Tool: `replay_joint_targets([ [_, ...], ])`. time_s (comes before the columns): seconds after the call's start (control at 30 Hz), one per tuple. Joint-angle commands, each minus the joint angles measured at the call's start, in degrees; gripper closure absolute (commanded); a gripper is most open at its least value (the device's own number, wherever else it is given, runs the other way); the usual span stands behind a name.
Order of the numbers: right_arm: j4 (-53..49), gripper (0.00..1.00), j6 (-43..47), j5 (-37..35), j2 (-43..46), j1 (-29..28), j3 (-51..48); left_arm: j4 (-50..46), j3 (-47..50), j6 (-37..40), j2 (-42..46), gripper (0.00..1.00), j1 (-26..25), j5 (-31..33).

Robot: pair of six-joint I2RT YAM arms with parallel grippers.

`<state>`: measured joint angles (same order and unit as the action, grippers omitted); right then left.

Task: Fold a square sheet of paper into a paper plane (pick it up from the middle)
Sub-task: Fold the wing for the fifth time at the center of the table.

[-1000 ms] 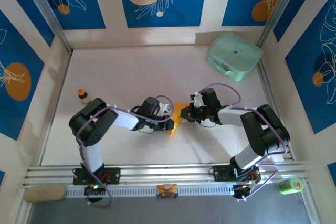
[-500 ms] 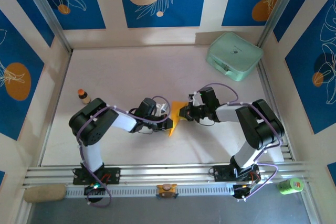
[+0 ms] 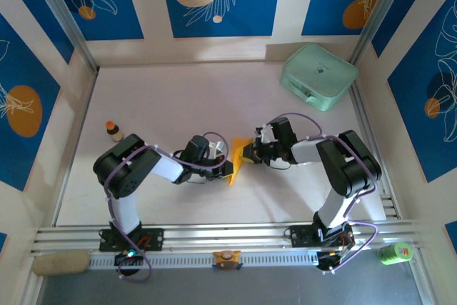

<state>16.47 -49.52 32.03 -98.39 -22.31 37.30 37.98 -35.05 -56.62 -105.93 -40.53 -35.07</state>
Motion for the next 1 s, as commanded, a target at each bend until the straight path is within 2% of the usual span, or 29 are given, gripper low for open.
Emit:
replay_joint_targets([
  [0.0, 0.83, 0.94, -0.43, 2.16, -1.43, 0.16, 0.93, -0.38, 1.9, -1.36, -0.15, 1.0, 1.42, 2.53],
  [0.97, 1.93, 0.94, -1.0, 2.85, -7.78, -0.37, 4.45, -0.03, 4.1, -5.35, -0.99, 1.0, 2.37, 4.79],
])
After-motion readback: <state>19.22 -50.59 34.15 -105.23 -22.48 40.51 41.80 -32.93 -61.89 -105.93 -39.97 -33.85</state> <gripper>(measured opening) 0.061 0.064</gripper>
